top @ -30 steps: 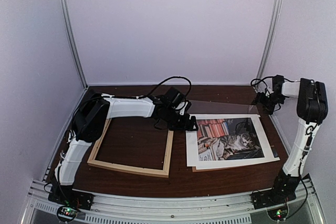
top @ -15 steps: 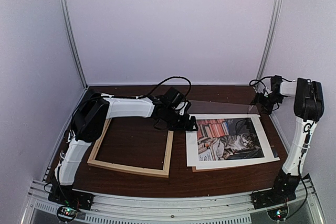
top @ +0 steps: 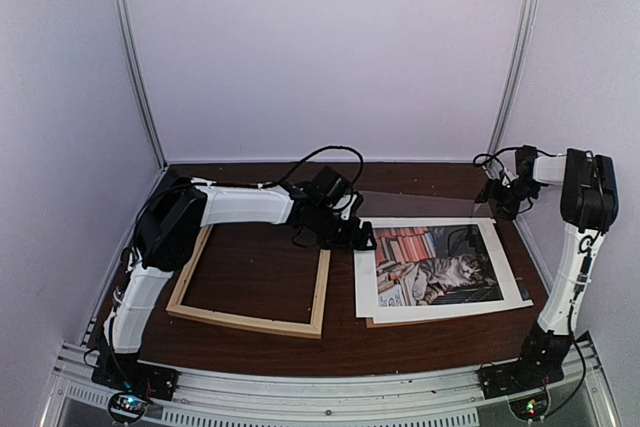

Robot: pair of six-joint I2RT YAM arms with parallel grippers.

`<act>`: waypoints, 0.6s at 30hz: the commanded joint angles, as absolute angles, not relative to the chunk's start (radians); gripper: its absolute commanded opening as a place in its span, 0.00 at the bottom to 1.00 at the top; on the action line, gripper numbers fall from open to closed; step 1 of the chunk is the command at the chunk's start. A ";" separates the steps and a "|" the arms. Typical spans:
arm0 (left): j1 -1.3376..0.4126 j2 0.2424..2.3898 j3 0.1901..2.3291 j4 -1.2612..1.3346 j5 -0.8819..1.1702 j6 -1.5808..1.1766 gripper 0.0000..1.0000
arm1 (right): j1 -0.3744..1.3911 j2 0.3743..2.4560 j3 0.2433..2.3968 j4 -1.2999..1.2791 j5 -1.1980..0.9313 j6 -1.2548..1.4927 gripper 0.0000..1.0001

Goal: Put the photo into the frame
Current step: Pick up the glass panel from the mat board.

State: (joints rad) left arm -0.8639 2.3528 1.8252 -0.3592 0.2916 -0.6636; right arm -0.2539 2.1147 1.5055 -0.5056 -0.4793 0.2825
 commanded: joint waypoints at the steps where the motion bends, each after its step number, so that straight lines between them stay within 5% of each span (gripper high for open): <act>1: -0.848 2.365 1.780 -0.470 0.250 -0.659 0.87 | -0.244 2.104 1.446 -0.616 -0.511 0.273 0.81; 18: -0.848 2.357 1.749 -0.472 0.225 -0.683 0.87 | -0.245 2.067 1.416 -0.557 -0.664 0.318 0.80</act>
